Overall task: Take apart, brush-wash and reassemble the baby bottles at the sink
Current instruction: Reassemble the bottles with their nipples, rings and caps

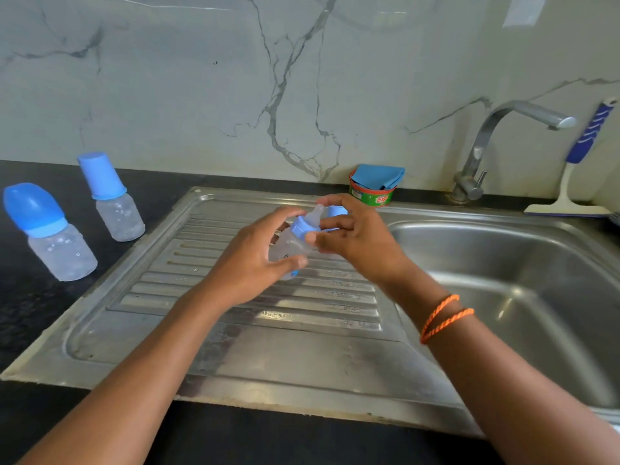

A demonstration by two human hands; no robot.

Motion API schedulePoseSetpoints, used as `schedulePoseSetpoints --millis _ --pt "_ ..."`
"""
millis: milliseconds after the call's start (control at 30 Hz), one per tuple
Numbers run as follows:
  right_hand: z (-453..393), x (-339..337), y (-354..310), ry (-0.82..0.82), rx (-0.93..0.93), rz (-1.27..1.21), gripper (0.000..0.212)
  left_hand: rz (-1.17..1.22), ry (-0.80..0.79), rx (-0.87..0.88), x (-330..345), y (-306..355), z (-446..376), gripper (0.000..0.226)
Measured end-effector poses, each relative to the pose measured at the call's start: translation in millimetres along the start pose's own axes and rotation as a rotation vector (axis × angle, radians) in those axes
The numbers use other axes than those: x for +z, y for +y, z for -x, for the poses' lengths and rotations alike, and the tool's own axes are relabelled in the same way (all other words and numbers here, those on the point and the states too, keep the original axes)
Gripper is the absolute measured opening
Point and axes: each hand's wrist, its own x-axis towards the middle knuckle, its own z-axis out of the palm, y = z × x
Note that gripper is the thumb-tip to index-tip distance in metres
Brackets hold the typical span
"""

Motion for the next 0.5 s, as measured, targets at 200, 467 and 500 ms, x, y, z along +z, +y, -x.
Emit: schedulePoseSetpoints --millis 200,467,500 --pt "-59 -21 25 0.267 -0.11 0.602 0.039 0.183 0.032 -0.201 0 -4 -3 0.054" --pt "-80 -16 59 0.034 0.042 0.832 0.053 0.173 0.039 -0.243 -5 -2 -2 0.043" --pt "-79 -17 59 0.044 0.034 0.797 0.05 0.171 0.039 -0.248 -6 -1 -2 0.043"
